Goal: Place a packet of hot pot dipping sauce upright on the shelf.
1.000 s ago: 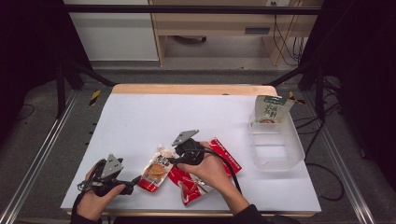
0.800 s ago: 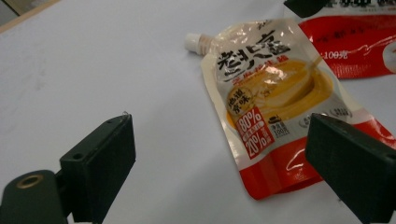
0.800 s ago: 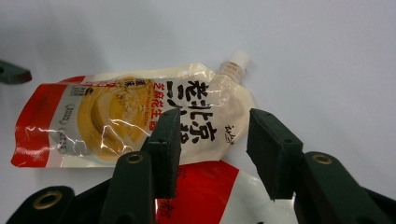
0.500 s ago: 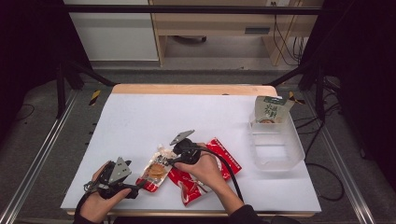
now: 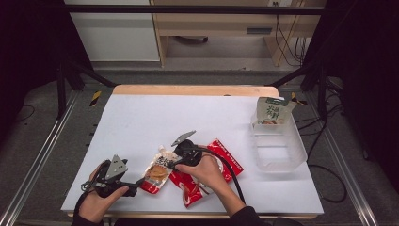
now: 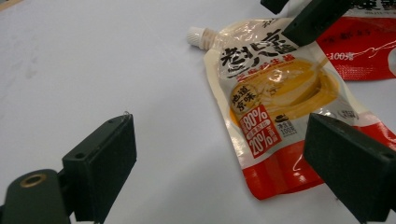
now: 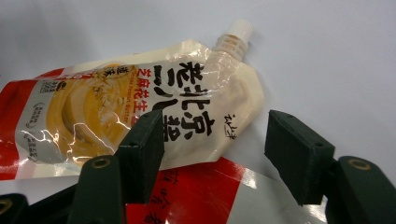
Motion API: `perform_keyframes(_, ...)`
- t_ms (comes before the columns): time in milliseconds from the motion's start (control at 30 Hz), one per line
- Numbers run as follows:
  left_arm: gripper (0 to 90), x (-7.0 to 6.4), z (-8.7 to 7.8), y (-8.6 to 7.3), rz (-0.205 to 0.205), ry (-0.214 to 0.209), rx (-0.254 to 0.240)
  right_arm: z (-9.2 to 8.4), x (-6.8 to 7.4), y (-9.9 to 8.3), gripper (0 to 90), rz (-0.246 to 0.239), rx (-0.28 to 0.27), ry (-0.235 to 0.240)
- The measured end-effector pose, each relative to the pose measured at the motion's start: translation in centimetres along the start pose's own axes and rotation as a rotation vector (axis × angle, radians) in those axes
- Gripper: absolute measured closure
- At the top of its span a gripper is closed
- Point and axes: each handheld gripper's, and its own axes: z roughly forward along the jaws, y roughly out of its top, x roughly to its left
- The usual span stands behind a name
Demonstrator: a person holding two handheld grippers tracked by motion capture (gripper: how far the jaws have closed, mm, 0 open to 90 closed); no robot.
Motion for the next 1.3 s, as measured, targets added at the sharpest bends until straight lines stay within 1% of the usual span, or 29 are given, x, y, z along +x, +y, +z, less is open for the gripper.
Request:
perform_keyframes(100,9.9,0.0,0.0,0.0,0.004,-0.003,0.003,0.2,0.0,0.0,39.5,0.014,0.005,0.003)
perform_keyframes(133,10.0,0.0,0.1,0.1,0.013,-0.003,0.007,0.5,0.0,-0.1,40.4,0.017,0.007,0.003)
perform_keyframes(167,10.0,0.0,0.1,0.1,0.015,-0.003,0.008,0.5,0.0,-0.1,41.4,0.022,0.015,0.006)
perform_keyframes(200,10.1,0.0,0.1,0.1,0.015,-0.004,0.007,0.5,0.0,-0.1,43.3,0.012,0.019,0.009)
perform_keyframes(267,10.1,0.0,0.1,0.1,0.015,-0.002,0.006,0.6,0.1,-0.2,47.2,0.015,0.009,0.018)
perform_keyframes(367,10.3,0.0,0.1,0.1,0.016,-0.002,0.008,0.7,0.2,-0.2,49.2,0.015,0.009,0.017)
perform_keyframes(433,10.3,0.0,0.1,0.1,0.016,-0.001,0.009,0.6,0.2,-0.2,50.0,0.028,0.014,0.015)
perform_keyframes(467,10.3,0.0,0.1,0.1,0.016,-0.001,0.009,0.7,0.3,-0.3,52.1,0.028,0.013,0.012)
perform_keyframes(500,10.4,0.0,0.1,0.1,0.016,0.000,0.007,0.6,0.4,-0.3,56.0,0.021,0.009,0.004)
perform_keyframes(533,10.3,0.0,0.2,0.1,0.018,-0.001,0.010,0.6,0.5,-0.3,63.9,0.001,-0.001,-0.014)
perform_keyframes(567,10.4,0.0,0.2,0.1,0.018,-0.001,0.010,0.6,0.5,-0.3,63.9,0.001,-0.001,-0.014)
perform_keyframes(600,10.4,0.1,0.2,0.1,0.023,0.000,0.023,0.7,0.8,-0.4,68.4,-0.013,-0.006,-0.029)
perform_keyframes(700,10.5,0.1,0.3,0.1,0.019,0.000,0.023,0.8,1.0,-0.5,74.0,-0.015,-0.002,-0.040)
perform_keyframes(733,10.5,0.1,0.3,0.1,0.020,0.001,0.024,0.8,1.0,-0.5,74.0,-0.015,-0.002,-0.040)
perform_keyframes(767,10.6,0.0,0.3,0.1,0.020,0.001,0.021,0.9,1.1,-0.5,78.6,-0.025,-0.004,-0.037)
perform_keyframes(800,10.6,0.0,0.3,0.1,0.020,0.001,0.021,1.0,1.2,-0.6,79.9,-0.023,-0.005,-0.040)
perform_keyframes(833,10.6,0.1,0.2,0.2,0.030,0.000,0.028,1.0,1.3,-0.5,81.2,-0.034,0.000,-0.046)
perform_keyframes(867,10.6,0.1,0.2,0.2,0.030,0.000,0.028,1.0,1.3,-0.5,81.2,-0.034,0.000,-0.046)
perform_keyframes(900,10.6,0.0,0.2,0.1,0.020,0.000,0.018,1.0,1.4,-0.5,82.8,-0.036,-0.001,-0.045)
perform_keyframes(933,10.6,0.0,0.2,0.2,0.019,-0.001,0.018,1.0,1.4,-0.5,84.9,-0.036,-0.008,-0.044)
perform_keyframes(967,10.6,0.1,0.2,0.2,0.014,-0.001,0.015,0.9,1.5,-0.4,86.8,-0.048,-0.016,-0.046)
perform_keyframes(1000,10.6,0.2,0.1,0.2,0.014,0.001,0.014,0.8,1.6,-0.4,87.3,-0.055,-0.029,-0.055)
perform_keyframes(1033,10.6,0.2,0.1,0.2,0.014,0.001,0.014,0.8,1.6,-0.4,87.3,-0.055,-0.029,-0.055)
perform_keyframes(1067,10.6,0.3,0.0,0.2,0.008,0.001,0.007,0.6,1.7,-0.2,90.0,-0.062,-0.045,-0.060)
perform_keyframes(1100,10.7,0.3,0.0,0.2,0.008,0.001,0.007,0.6,1.7,-0.2,90.0,-0.062,-0.045,-0.060)
perform_keyframes(1133,10.8,0.4,0.0,0.2,0.007,0.001,0.004,0.2,1.8,0.1,90.0,-0.074,-0.060,-0.066)
perform_keyframes(1233,10.9,0.6,-0.1,0.3,0.006,-0.003,-0.014,-0.5,2.0,0.6,90.0,-0.108,-0.078,-0.076)
perform_keyframes(1300,11.0,0.8,-0.2,0.4,0.007,-0.007,-0.017,-0.8,2.0,0.7,90.0,-0.114,-0.084,-0.078)
